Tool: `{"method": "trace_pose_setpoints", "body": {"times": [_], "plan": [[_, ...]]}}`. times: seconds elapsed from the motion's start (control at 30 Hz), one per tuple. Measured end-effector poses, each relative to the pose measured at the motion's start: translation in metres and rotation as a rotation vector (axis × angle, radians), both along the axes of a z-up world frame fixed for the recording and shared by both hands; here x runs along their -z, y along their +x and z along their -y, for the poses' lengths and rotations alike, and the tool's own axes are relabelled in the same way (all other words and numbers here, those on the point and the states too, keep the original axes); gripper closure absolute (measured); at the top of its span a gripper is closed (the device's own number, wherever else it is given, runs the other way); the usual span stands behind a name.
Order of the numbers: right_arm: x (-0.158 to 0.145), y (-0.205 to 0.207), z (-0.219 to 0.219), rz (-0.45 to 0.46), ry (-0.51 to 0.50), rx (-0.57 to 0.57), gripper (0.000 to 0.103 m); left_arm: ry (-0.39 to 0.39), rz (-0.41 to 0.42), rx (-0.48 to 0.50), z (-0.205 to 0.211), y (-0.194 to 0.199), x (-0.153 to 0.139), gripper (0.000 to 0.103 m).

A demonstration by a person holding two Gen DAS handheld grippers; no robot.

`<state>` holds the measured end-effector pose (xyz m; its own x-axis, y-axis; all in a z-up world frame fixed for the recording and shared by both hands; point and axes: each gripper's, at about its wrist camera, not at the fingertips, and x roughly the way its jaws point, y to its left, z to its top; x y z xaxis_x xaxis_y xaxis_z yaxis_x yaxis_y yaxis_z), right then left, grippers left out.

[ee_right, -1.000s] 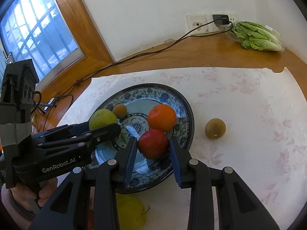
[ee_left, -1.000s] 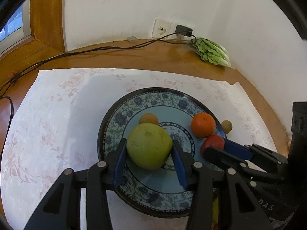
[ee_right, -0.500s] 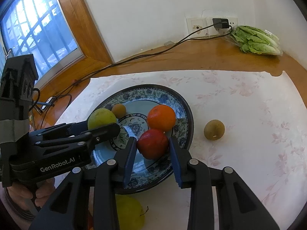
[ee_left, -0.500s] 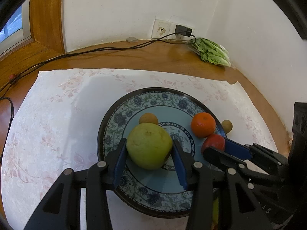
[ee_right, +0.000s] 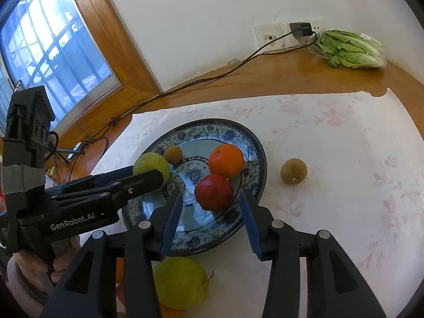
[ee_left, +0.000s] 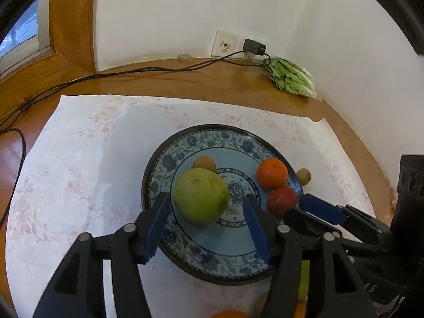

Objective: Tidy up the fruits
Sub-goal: 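Open the right gripper on the plate while the left gripper releases the pomelo, then grasp the large green apple with the right gripper while the left gripper grasps an orange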

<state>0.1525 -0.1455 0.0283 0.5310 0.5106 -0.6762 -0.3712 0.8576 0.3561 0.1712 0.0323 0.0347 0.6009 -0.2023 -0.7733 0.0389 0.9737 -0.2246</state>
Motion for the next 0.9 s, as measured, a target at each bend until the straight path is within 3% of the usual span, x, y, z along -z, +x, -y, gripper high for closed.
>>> {"method": "trace_pose_setpoints", "body": {"times": [0.9], "plan": [[-0.015,-0.050,0.020,0.000,0.025,0.014,0.054,-0.010,-0.053,-0.016,-0.003,-0.070,-0.009,0.039]]}}
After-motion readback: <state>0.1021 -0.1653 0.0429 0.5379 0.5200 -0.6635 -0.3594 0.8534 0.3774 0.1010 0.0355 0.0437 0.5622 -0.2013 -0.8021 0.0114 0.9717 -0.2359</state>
